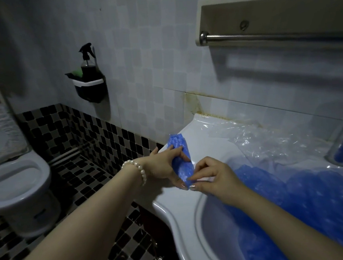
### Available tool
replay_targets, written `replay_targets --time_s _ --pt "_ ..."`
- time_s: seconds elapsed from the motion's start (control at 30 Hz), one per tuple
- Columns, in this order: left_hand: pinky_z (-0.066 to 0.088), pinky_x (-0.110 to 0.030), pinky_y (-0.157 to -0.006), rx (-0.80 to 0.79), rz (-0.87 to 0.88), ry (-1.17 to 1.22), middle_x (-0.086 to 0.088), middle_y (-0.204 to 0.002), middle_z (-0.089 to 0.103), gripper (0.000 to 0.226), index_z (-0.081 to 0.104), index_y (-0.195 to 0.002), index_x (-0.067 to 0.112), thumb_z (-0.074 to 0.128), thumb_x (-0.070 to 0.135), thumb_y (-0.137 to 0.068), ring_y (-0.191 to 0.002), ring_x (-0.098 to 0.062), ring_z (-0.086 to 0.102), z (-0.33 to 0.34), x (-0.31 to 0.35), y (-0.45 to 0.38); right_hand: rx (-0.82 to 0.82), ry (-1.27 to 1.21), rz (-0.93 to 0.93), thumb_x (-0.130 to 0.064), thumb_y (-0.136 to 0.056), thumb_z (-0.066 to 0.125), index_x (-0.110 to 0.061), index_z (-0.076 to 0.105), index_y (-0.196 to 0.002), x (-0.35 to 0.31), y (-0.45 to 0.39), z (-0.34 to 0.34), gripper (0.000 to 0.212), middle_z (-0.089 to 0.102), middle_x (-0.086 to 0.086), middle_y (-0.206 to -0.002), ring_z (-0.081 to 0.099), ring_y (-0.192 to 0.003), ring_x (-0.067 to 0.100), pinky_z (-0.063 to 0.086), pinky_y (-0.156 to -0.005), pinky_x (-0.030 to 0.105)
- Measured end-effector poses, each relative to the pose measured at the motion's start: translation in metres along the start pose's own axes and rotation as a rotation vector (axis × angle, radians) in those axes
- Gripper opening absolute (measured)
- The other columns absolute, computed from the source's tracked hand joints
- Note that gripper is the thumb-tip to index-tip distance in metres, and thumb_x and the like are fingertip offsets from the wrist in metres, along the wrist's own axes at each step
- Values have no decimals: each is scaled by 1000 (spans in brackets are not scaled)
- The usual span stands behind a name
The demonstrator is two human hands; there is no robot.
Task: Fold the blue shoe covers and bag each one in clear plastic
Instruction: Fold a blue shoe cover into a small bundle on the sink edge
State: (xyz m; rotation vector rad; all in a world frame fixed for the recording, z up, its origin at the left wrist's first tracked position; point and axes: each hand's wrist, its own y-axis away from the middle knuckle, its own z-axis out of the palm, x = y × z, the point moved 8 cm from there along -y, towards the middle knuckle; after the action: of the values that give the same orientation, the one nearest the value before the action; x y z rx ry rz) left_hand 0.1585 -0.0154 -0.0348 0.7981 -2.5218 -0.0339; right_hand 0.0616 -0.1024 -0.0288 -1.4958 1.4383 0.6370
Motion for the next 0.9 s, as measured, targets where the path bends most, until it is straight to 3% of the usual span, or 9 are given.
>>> replay_targets --time_s 0.1,0.2,0.33,0.43,0.5,0.57,0.67,0.8,0.9 --pt "-11 -43 -116 -24 -7 28 15 -156 13 68 47 -124 41 82 39 -65 -144 -6 -3 -1 -1 0 15 116 -10 -4 -71 79 -17 72 -71 1 -3 3 15 53 -1 -85 55 -82 9 47 -69 14" --pt "0 -41 -117 -72 -51 201 19 -154 16 62 55 -113 45 74 44 -54 -143 -9 5 -3 -3 3 118 362 32 -18 -78 70 -19 68 -68 3 -4 4 10 51 -11 -87 48 -100 17 42 -87 31" --pt "-11 -40 -115 -55 -44 168 19 -152 16 47 51 -110 44 75 39 -69 -137 -1 4 -1 0 2 137 546 243 -28 -85 55 -31 46 -53 9 -4 1 34 48 -13 -102 39 -111 13 21 -82 26" --pt "-15 -43 -114 -1 -29 110 14 -156 17 40 48 -107 45 72 31 -79 -144 -4 0 0 -2 -1 131 543 303 -30 -84 59 -31 47 -53 12 -5 2 33 50 -13 -107 39 -112 12 26 -90 29" --pt "-15 -44 -115 14 -32 94 14 -155 18 42 47 -109 43 72 30 -78 -144 -5 1 0 -3 -1 190 456 268 -31 -78 67 -36 52 -61 9 -5 -1 23 55 -12 -98 48 -105 12 34 -91 32" --pt "-14 -45 -114 14 -25 83 14 -155 19 42 47 -109 44 73 32 -78 -144 -6 1 0 -1 -1 212 134 175 -19 -69 77 -39 58 -74 8 -5 -7 28 57 -5 -91 56 -86 10 43 -82 30" --pt "-14 -44 -114 23 -21 77 15 -154 20 41 46 -107 44 73 34 -77 -144 -5 1 -1 -1 -1 54 -119 58 6 -66 79 -14 72 -80 6 0 -7 25 54 3 -86 57 -72 4 48 -67 19" --pt "-14 -42 -115 36 -21 71 15 -154 19 42 46 -107 45 73 34 -77 -144 -5 2 -2 -2 -1 65 115 -36 -4 -66 83 -7 75 -76 3 -1 -6 13 54 -2 -83 54 -79 3 45 -69 12" --pt "-15 -44 -114 10 -17 87 16 -155 17 43 47 -105 47 74 35 -74 -144 -4 0 0 -2 -2 165 384 -154 -17 -70 78 -12 73 -69 -4 -6 -2 7 48 -15 -79 48 -85 10 48 -75 29"
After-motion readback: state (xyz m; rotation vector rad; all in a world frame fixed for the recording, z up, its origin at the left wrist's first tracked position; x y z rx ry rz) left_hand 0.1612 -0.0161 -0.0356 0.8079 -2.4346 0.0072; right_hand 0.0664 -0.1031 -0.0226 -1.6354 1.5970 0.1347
